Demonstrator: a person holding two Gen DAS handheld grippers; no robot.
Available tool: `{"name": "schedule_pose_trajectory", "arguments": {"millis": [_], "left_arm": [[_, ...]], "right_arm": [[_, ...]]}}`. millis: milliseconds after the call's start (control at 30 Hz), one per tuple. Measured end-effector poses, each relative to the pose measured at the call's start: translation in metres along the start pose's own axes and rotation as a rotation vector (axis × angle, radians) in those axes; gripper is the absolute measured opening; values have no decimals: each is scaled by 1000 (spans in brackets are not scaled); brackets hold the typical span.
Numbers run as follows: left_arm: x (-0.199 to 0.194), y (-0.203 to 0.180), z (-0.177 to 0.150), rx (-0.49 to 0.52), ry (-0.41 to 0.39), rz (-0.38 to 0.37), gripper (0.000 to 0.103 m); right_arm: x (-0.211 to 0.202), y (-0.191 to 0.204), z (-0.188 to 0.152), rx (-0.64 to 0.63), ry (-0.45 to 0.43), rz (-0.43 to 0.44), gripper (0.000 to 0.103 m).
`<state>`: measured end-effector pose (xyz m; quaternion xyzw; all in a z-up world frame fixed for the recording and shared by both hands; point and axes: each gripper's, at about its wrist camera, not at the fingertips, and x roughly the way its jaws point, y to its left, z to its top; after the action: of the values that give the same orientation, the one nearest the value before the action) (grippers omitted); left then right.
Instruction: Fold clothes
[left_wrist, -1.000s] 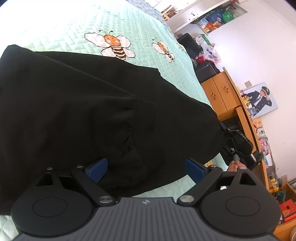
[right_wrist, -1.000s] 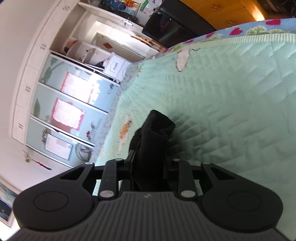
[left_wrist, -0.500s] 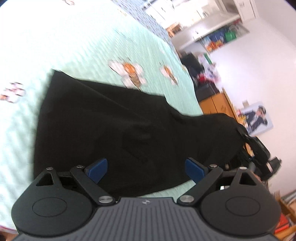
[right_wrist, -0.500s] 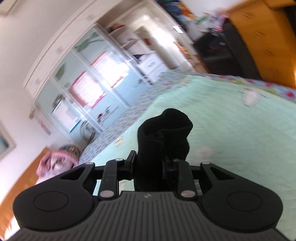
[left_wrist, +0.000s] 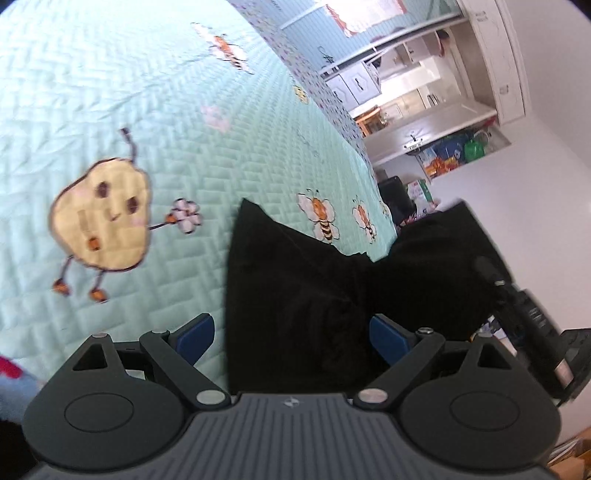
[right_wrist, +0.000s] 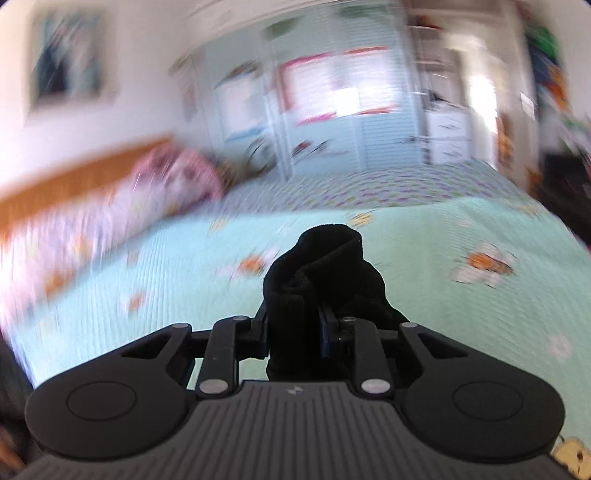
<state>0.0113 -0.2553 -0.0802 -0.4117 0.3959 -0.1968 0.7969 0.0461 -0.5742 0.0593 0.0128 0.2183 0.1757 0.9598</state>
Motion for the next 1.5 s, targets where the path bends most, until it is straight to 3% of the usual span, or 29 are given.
{"name": "schedule_pose_trajectory", "arguments": {"millis": [167,433,600,833,933,1133,1333,1400,1500], "left_arm": [[-10,17,3,-37,-1,-24,94],[-10,30,3,-74,8,-45,94],[-9,33,4,-86,13,-46,94],[-14,39,6,-127,-7,-50,94],[-15,42,7,-136,-10,-48,94],[-17,45,8,-142,-11,-38,94],[-17,46,9,-140,-9,-28,94],[-17,46,8,-133,-9,-26,94],[-17,46,8,-138,-10,-24,94]], "right_arm": [[58,79,-60,-325,139,-9,25],[62,127,-101,-558,163,-44,24],[53,129,-101,-593,147,-41,24],[34,119,-68,-480,98,-33,24],[30,126,-60,-490,72,-21,24],[62,148,-112,-611,183,33,24],[61,162,-130,-672,168,25,31],[61,163,-132,-675,178,36,36],[51,163,-136,-657,166,97,61]]}}
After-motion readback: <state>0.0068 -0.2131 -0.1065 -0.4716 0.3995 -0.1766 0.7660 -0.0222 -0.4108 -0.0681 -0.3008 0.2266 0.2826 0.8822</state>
